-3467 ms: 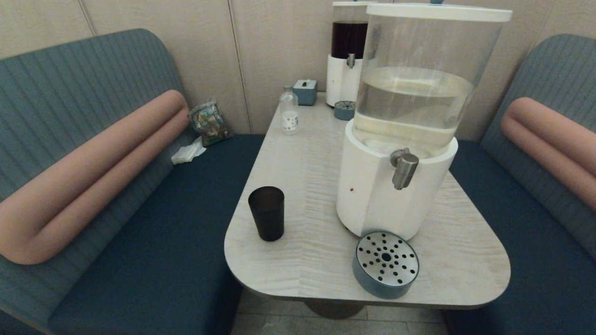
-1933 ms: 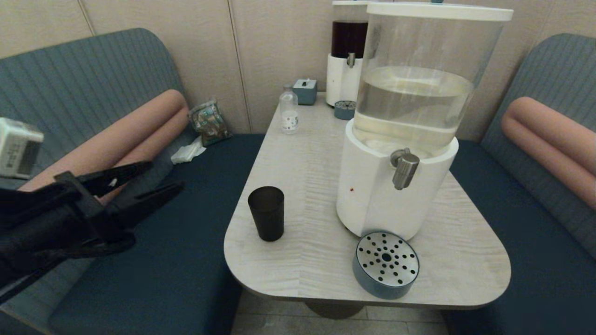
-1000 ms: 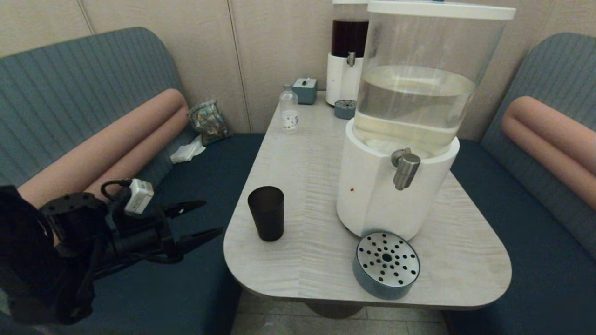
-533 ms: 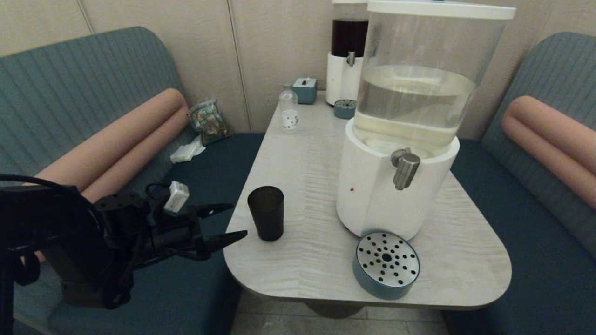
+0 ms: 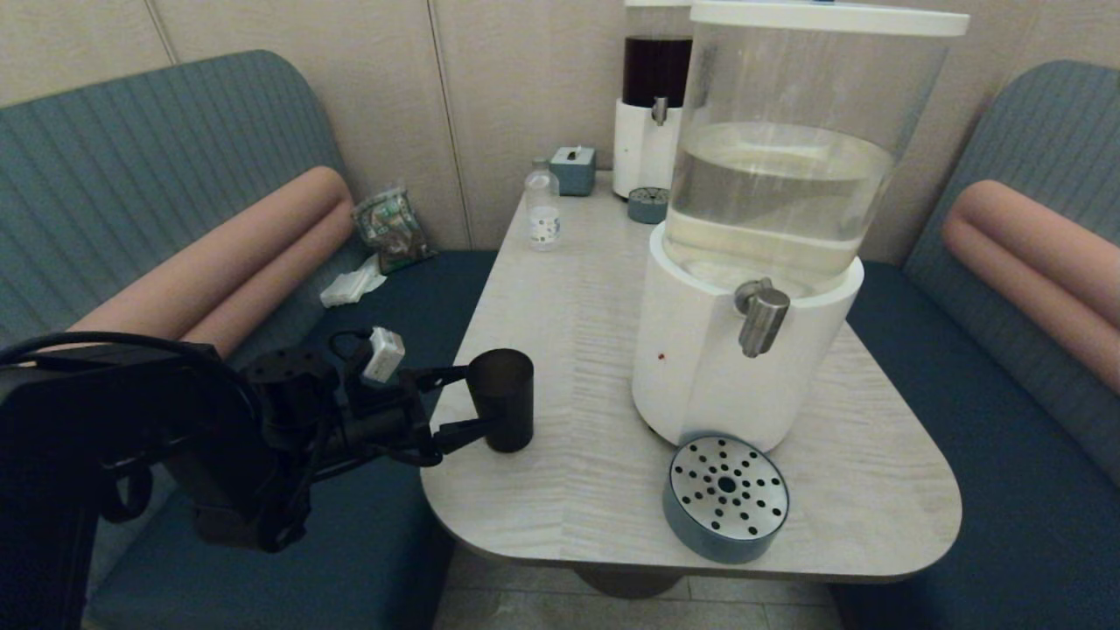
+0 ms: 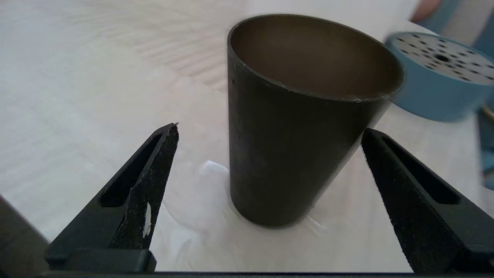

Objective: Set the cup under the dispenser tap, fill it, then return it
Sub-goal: Pick up the cup

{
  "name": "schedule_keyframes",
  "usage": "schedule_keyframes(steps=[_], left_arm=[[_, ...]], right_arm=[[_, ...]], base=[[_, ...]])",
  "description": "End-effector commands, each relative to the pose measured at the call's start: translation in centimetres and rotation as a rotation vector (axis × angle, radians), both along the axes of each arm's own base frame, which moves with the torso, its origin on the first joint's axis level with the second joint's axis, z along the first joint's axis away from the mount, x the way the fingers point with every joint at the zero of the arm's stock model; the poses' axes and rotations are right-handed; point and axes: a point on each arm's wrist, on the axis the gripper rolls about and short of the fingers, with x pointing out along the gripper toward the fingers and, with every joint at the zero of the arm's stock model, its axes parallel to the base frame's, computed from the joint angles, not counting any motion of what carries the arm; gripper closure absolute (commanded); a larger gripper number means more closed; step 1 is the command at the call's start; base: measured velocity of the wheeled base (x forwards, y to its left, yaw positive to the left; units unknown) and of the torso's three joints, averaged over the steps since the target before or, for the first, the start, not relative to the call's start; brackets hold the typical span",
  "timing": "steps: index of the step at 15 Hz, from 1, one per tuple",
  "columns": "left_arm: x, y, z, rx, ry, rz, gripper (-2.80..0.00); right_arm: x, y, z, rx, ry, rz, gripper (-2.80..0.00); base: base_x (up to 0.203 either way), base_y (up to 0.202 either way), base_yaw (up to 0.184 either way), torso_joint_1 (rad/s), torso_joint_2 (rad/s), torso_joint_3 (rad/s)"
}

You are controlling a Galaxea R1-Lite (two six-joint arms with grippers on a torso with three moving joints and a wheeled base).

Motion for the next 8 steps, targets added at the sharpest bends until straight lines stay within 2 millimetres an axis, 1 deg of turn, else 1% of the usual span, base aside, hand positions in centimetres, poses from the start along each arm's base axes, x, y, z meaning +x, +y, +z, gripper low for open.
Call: schedule_keyframes(steps=[1, 3, 5, 7, 8], left_arm=[[0.7, -1.0, -0.5, -0.003, -0.012, -0.015, -2.80], [1.1, -1.5, -0.4, -0.007, -0.022, -0.017, -2.80], [2.1, -2.5, -0.4, -0.021, -0.040, 0.007, -2.80], [2.5, -3.1, -0.4, -0.027, -0.050, 0.008, -2.80], [2.6, -3.2, -0.3, -0.028, -0.053, 0.009, 0.00]], right_arm=[[0.0, 0.0, 0.0, 0.000, 0.001, 0.001, 0.00], [0.0, 0.0, 0.0, 0.000, 0.001, 0.000, 0.00], [0.0, 0.0, 0.0, 0.000, 0.001, -0.001, 0.00], [0.0, 0.0, 0.0, 0.000, 0.001, -0.001, 0.00], [0.0, 0.0, 0.0, 0.000, 0.001, -0.001, 0.00]], base=[[0.000, 0.000, 0.000, 0.000, 0.00, 0.000], [0.000, 0.000, 0.000, 0.000, 0.00, 0.000], [0.000, 0.000, 0.000, 0.000, 0.00, 0.000], [0.000, 0.000, 0.000, 0.000, 0.00, 0.000], [0.000, 0.000, 0.000, 0.000, 0.00, 0.000]])
